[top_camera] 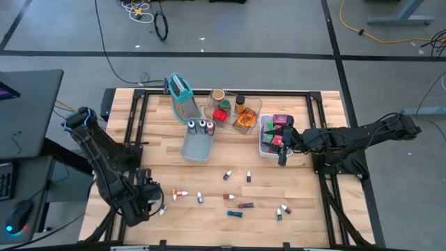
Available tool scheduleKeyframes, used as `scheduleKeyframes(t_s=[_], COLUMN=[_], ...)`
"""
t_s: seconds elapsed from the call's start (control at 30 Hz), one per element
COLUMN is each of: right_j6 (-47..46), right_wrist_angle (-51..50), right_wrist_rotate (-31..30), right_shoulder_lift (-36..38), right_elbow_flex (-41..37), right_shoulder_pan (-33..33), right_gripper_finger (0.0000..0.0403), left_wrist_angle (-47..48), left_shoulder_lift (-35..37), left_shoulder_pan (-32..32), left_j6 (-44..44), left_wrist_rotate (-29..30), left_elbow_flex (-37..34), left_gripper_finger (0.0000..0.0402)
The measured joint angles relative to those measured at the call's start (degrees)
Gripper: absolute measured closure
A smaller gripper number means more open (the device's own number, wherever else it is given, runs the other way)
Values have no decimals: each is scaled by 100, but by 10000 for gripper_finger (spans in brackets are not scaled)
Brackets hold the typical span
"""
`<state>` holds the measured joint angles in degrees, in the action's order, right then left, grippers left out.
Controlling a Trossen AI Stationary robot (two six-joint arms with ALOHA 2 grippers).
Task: Pick & Place Kitchen Items
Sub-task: Put the white seasoning bottle into the transparent bin
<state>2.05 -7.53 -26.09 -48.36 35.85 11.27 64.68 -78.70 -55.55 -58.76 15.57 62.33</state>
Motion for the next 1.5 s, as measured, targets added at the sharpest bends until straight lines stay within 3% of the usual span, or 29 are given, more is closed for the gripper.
scheduleKeyframes(t_s=[0.23, 0.53, 0.8, 1.03, 1.23, 1.5], right_j6=[2, 2, 2, 4, 8, 8], right_wrist_angle=[-4, -6, -8, -8, -8, -10], right_wrist_rotate=[4, 4, 3, 4, 3, 2], right_shoulder_lift=[0, 0, 0, 0, 0, 0], right_elbow_flex=[-2, -2, -2, -2, -2, -2], right_shoulder_pan=[0, 0, 1, 0, 0, 1], right_gripper_finger=[209, 209, 209, 209, 209, 209], left_wrist_angle=[-113, 53, -8, 44, 43, 27], left_shoulder_lift=[-199, -198, -205, -205, -202, -202], left_shoulder_pan=[-37, -24, -39, -48, -54, -52], left_j6=[240, 485, 235, 647, 345, -499], left_wrist_rotate=[-211, 181, -108, 417, 8, 220], left_elbow_flex=[-81, -264, -238, 166, 280, 280], left_gripper_finger=[148, 148, 148, 147, 147, 147])
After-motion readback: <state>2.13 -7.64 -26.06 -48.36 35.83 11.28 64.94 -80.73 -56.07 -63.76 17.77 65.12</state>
